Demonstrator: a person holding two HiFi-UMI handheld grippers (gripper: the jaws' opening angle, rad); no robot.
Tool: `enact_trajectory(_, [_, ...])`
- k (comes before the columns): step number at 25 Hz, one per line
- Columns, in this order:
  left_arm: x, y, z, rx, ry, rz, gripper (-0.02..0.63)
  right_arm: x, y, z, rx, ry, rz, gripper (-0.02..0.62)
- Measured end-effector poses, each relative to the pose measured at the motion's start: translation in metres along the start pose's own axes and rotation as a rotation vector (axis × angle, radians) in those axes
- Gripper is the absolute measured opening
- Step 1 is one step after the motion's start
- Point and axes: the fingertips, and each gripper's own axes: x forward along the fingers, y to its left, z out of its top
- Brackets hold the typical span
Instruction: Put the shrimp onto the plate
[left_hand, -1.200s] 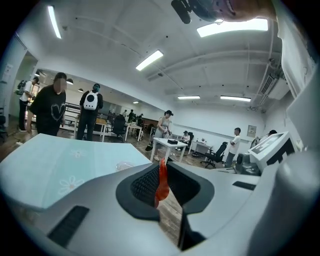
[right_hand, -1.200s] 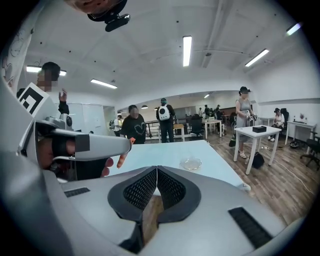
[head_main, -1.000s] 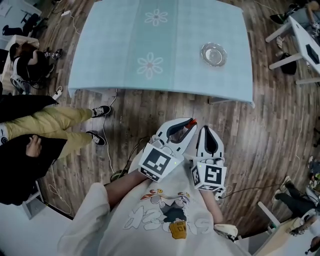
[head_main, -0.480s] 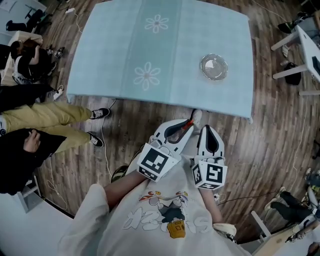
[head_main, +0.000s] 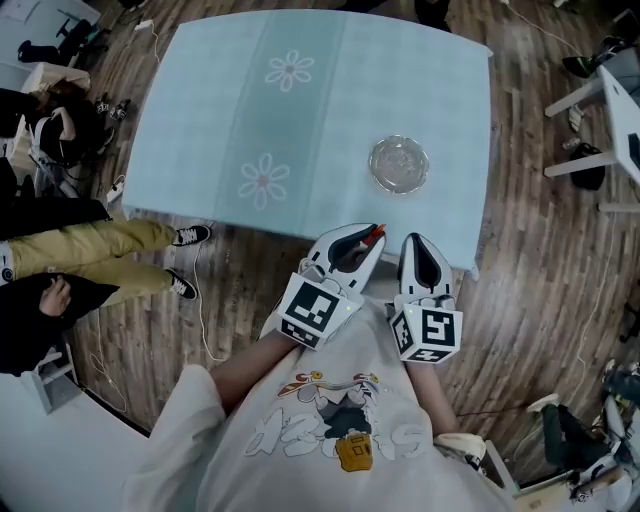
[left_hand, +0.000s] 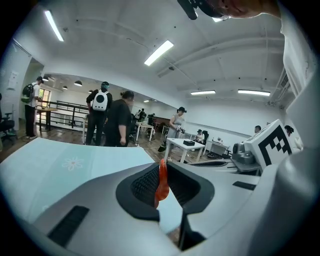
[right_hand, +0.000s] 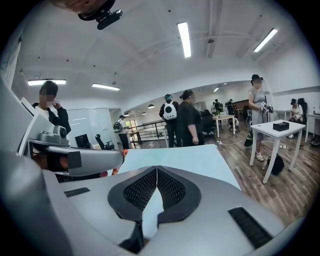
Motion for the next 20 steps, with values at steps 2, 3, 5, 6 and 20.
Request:
enact_trajectory(2, [0.021, -0.002, 0.006, -0.003, -0.005, 0.018, 0.054, 0.010, -0.019, 0.008, -0.006, 0.001, 0.025, 0.023])
enact_trajectory(3, [0.031, -0.003, 0.007, -0.004, -0.005, 0.027, 0.054, 0.015, -0.028, 0.011, -0.007, 0.005, 0.038, 0.023])
enact_trajectory(5, [0.049, -0.003, 0.010, -0.006, -0.002, 0.048, 0.054, 0.025, -0.044, 0.016, -0.013, 0.015, 0.065, 0.023])
enact_trajectory(6, [0.058, -0.003, 0.011, -0.010, 0.000, 0.060, 0.054, 0.030, -0.051, 0.019, -0.016, 0.021, 0.079, 0.023])
enact_trajectory(20, [0.113, 0.018, -0.011, -0.045, 0.085, 0.194, 0.054, 0.066, -0.092, 0.003, -0.034, 0.094, 0.236, 0.023])
